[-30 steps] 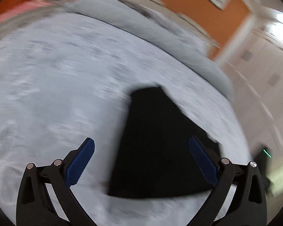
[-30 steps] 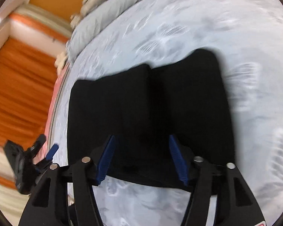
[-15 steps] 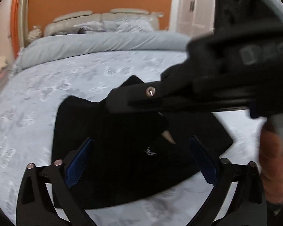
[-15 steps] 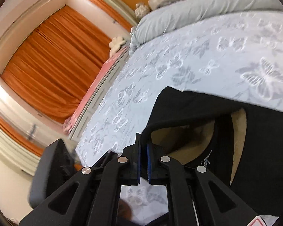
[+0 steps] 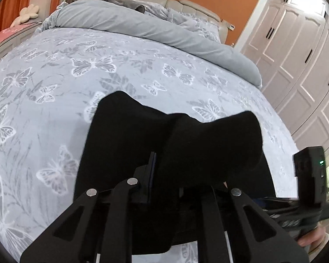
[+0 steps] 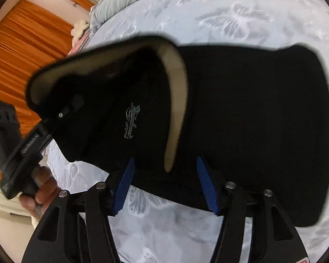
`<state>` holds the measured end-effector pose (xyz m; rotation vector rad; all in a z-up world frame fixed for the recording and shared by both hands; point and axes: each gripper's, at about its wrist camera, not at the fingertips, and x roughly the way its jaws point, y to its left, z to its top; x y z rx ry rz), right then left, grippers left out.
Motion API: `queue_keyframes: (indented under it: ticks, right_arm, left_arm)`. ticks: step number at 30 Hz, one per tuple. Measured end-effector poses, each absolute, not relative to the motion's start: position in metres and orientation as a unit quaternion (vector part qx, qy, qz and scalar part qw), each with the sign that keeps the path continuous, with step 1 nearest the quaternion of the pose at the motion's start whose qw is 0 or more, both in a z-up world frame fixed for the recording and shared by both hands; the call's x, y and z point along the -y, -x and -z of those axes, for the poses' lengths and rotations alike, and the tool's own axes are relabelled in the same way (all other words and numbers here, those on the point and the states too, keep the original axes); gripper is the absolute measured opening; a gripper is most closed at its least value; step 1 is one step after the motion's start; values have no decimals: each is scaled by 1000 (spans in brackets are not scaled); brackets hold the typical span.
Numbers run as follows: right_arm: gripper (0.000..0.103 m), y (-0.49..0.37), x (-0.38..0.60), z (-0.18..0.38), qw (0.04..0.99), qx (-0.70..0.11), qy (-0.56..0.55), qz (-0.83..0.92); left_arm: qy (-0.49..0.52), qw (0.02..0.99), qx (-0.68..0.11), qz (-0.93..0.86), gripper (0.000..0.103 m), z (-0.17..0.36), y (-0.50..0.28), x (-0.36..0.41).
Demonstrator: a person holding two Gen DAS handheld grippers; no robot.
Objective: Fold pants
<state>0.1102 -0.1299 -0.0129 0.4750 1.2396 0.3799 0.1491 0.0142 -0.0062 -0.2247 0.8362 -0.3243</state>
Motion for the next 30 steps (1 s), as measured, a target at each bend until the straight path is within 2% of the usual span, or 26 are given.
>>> queue_keyframes:
  ticks: [1,2,3,7,8,10,11,12,13,15,17,18,19,21,26,30]
  right_arm:
    - [24,-112,122,13,778,-564,-206,-183]
    - [19,-113,117,11,779,-563,-201,-190]
    - [8,-114,115,8,784,-554,-204,-195]
    - [8,-98,127,-55,830,-457,-229,-224]
    - [8,-88,137,-74,840,-430,-235,-232]
    - [8,-74,157,-87,855,-408,-231,-223]
    - [8,-68,174,-82,864,-413,-217,-189]
    - [11,-68,186,-69,864,-434,-203,-155]
    - [16,-71,198,-46,850,-473,-195,-121]
    - [18,-77,221,6,799,-558,-212,-71]
    - [18,-76,235,19,786,-555,-256,-94]
    - [24,-74,241,11,786,-546,-270,-106]
    - [40,-71,247,4,790,-534,-283,-106]
    - [65,-62,256,-9,804,-493,-314,-108]
    - [66,-86,252,-3,779,-475,-377,-157]
    - [72,-99,231,11,778,-513,-339,-128]
  left_arm:
    - [103,895,-404,159,13,7,-147,-11]
    - [98,895,-404,162,13,7,-146,-8]
    - [94,895,-403,165,13,6,-144,-5]
    - [95,902,-359,218,13,-16,-127,2]
    - [97,902,-347,239,16,-21,-121,5]
    - [95,887,-342,295,41,-27,-108,19]
    - [90,880,-346,312,75,-26,-104,28]
    - [86,880,-347,313,89,-24,-101,33]
    - [84,883,-343,310,88,-20,-97,38]
    - [89,868,-356,334,88,-18,-96,44]
    - [122,860,-354,348,90,-23,-99,34]
    - [140,862,-347,342,94,-27,-99,25]
    - [153,865,-342,333,95,-28,-100,16]
    - [175,883,-333,281,95,-31,-102,-6]
    - [191,914,-331,137,95,-27,-109,-48]
    - [214,908,-348,95,95,-19,-119,-66]
